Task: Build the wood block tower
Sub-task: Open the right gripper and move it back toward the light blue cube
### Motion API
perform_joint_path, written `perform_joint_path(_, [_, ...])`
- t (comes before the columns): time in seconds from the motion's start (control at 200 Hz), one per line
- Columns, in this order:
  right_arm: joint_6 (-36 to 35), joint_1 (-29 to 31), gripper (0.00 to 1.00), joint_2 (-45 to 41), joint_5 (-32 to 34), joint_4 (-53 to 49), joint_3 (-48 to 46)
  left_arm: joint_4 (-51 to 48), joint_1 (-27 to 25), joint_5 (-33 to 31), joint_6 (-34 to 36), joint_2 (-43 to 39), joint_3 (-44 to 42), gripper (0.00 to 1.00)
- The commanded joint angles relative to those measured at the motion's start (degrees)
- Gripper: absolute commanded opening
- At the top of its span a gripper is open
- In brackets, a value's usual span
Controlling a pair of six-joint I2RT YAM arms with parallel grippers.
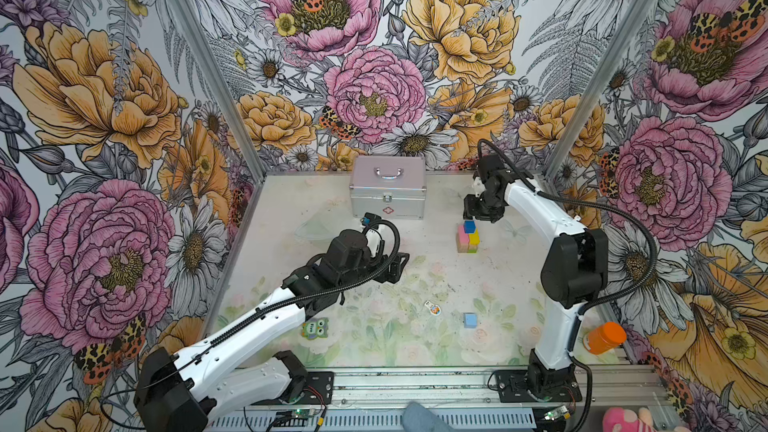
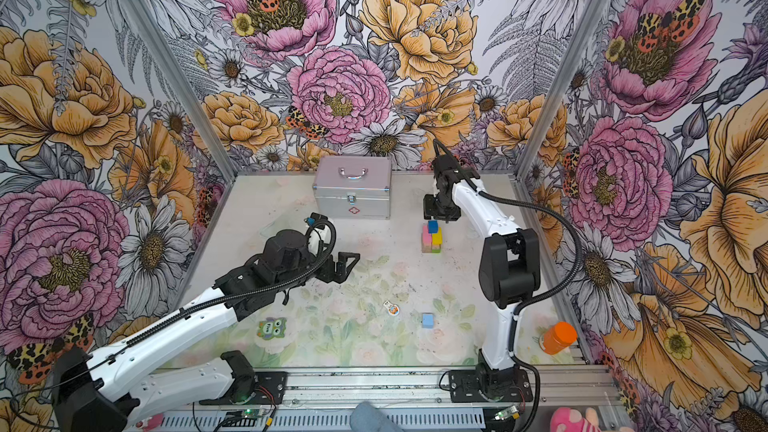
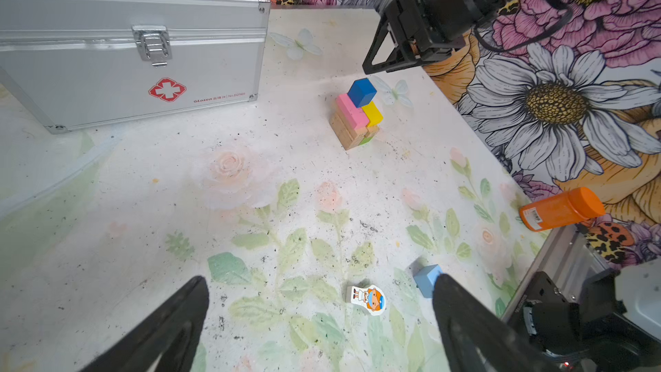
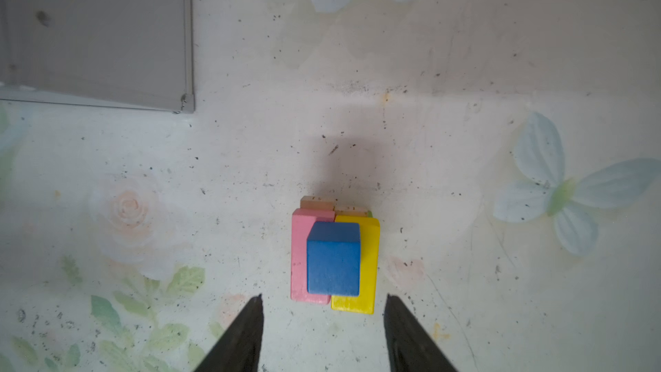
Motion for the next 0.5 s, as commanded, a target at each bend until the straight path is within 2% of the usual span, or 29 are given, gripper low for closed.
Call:
perform_joint_path(0.0, [1.81,0.37,0.57,-7.56,0.46,-0.86,-3.59,0.83,0.17,0.12,-3.36,-4.18,-2.44,0.99])
perform_joint_path(0.13, [3.56,1.79,0.57,-13.98,0.71,-0.95,-10.91,0.46,-1.4,-0.98,-6.8,-9.09,-5.92,0.99])
perform_joint_path(0.225, [5.22,4.52,0.57,-19.01,1.75,-0.95,-17.63,0.16,-4.53,-2.73,-9.14,-12.12,-8.63,0.99])
perform_joint_path(0.335, [8.16,8.98,0.56,-24.77,3.81,-0.77,-25.67,-0.7,-10.11,-5.8,-10.09,-13.79,-10.72,0.99])
perform_joint_path(0.495, [13.83,15.11,0.57,-31.83,4.47,0.58,-36.02,-2.74,-18.87,-14.3,-11.11,-14.93,-12.12,0.99])
